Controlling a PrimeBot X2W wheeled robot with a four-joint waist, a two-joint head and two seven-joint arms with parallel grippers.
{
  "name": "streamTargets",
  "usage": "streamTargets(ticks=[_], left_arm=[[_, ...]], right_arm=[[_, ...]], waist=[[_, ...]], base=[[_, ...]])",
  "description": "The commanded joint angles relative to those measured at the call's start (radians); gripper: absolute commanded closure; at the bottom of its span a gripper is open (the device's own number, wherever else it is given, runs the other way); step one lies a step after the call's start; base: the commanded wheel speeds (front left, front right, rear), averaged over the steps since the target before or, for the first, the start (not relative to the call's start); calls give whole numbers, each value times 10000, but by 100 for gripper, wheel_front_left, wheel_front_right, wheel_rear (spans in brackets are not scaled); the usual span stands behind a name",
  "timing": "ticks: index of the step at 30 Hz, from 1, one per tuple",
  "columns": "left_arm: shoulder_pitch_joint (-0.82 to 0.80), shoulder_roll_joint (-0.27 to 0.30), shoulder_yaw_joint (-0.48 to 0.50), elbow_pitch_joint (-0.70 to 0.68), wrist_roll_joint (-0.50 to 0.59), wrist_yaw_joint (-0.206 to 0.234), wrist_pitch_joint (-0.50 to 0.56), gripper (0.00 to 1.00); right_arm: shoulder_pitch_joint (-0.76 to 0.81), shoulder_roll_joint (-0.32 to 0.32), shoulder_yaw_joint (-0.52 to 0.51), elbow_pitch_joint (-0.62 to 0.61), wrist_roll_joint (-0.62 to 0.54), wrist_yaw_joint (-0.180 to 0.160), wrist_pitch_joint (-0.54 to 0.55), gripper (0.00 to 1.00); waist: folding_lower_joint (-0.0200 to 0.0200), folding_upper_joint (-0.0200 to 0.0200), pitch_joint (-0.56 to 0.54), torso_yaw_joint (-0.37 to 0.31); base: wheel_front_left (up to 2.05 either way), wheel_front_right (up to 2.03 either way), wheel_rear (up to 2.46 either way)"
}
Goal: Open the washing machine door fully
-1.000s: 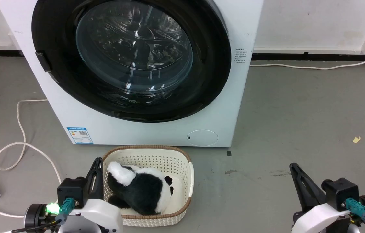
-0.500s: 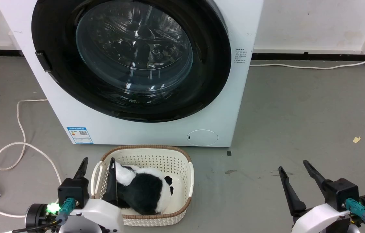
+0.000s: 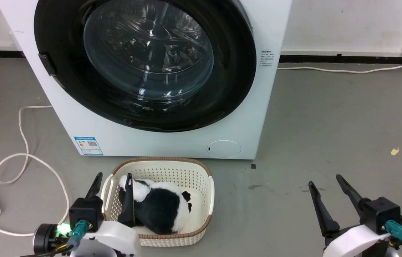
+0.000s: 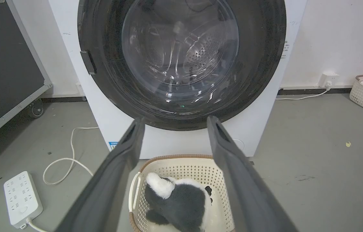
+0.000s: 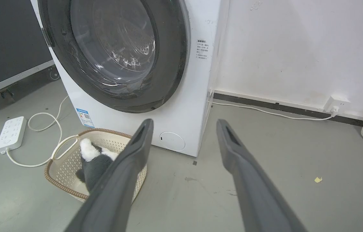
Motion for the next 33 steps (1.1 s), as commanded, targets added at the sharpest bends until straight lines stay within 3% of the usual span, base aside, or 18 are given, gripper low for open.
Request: streamTargets(ticks=[1,22,23,25,33], left_arm=[[14,2,-70,24,-68,72,-107,0],[-350,5,-726,-77,-270,462,-546,0],[-373,5,-764,-83,-287,487,-567,0],[-416,5,-840,-97,-316,537,-609,0],[-560,6,-1116,-155,-395,720,-775,0]], right_arm=[[-6,-97,0,-66,130,-1,-111,0],[-1574,-944,-110,-153,1633,-3,54,0],[-1673,-978,-123,-140,1722,-3,88,4],[-1880,-1019,-173,-91,1914,-3,162,100],[-2911,-1003,-418,206,2773,-4,507,100]], waist=[[0,0,29,25],[0,0,856,640],[0,0,902,680],[0,0,991,759],[0,0,1377,1050]], base=[[0,0,0],[0,0,0],[0,0,0],[0,0,0],[0,0,0]])
